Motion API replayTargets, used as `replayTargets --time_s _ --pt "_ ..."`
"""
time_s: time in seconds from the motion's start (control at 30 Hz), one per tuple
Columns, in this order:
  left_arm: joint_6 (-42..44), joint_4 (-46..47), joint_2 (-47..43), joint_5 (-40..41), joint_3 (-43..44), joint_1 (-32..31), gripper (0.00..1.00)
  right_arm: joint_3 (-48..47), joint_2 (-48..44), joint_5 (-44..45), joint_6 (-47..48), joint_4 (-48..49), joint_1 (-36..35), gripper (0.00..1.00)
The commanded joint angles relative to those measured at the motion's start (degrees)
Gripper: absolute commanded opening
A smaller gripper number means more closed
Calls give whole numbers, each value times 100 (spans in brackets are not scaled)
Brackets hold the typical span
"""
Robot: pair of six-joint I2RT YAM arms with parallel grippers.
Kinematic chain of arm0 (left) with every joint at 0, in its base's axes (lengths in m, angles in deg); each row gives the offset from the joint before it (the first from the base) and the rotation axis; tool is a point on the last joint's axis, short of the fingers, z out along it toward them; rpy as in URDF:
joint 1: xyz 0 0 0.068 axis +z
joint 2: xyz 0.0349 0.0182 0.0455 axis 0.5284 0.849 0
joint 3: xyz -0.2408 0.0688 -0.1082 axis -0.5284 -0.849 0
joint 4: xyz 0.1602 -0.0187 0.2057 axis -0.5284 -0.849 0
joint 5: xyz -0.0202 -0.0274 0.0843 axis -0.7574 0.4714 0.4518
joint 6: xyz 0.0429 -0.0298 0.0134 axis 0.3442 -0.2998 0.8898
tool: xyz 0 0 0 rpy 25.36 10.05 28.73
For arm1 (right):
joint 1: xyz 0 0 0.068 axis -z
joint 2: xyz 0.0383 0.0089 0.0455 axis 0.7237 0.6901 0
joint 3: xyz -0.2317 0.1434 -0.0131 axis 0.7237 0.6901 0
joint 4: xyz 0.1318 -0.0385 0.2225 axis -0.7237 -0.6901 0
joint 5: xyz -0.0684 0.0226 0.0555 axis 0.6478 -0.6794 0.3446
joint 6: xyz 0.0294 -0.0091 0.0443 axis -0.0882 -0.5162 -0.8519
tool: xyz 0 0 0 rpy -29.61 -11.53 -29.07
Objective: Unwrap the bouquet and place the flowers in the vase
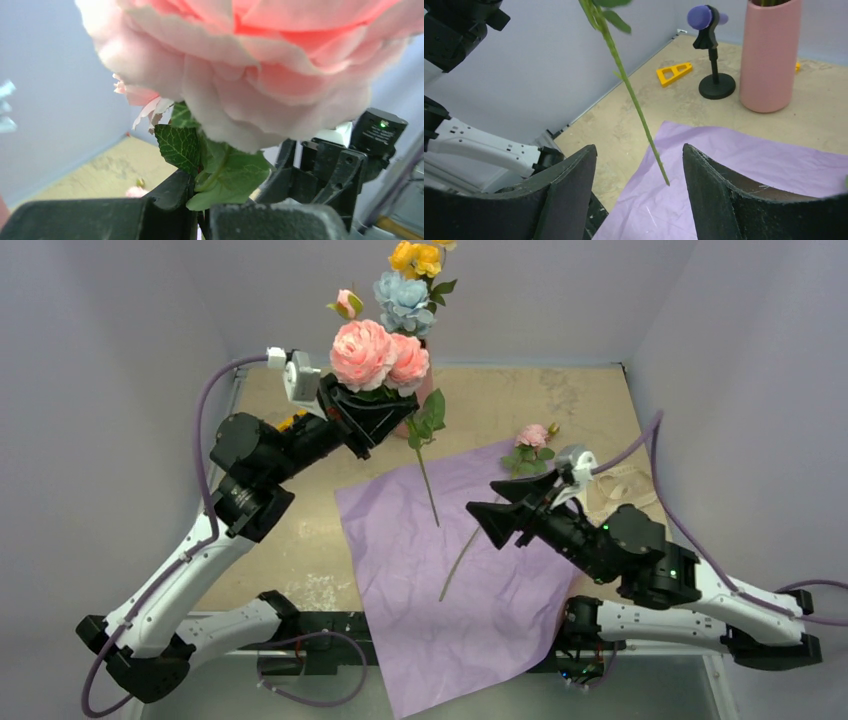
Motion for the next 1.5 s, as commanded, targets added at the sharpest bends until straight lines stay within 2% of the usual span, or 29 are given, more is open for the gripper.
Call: replayTargets --time_s 0.0,0.13,0.3,0.5,0.77,1.07,1.47 --pt "903 -140 299 626 928 18 0 -9 -646 492 -189 -509 -30 66" --pt "1593 -163 819 1267 1715 25 0 359 -1107 692 -241 -671 -30 64" --pt "2827 898 1472 1327 2089 24 0 717 -1293 864 -347 -812 -30 64" --pt "3712 1236 2267 1387 2739 53 0 1059 -1303 885 -485 -944 -30 63" --pt "4283 1512 2920 1475 3233 105 0 1448 -1373 712 -733 -889 -32 63" --pt "4489 1597 3203 1444 3424 155 0 1655 -1396 638 -754 -757 -31 63" --pt "4316 1617 3659 1504 3348 389 0 1705 -1464 662 -762 -793 -32 63"
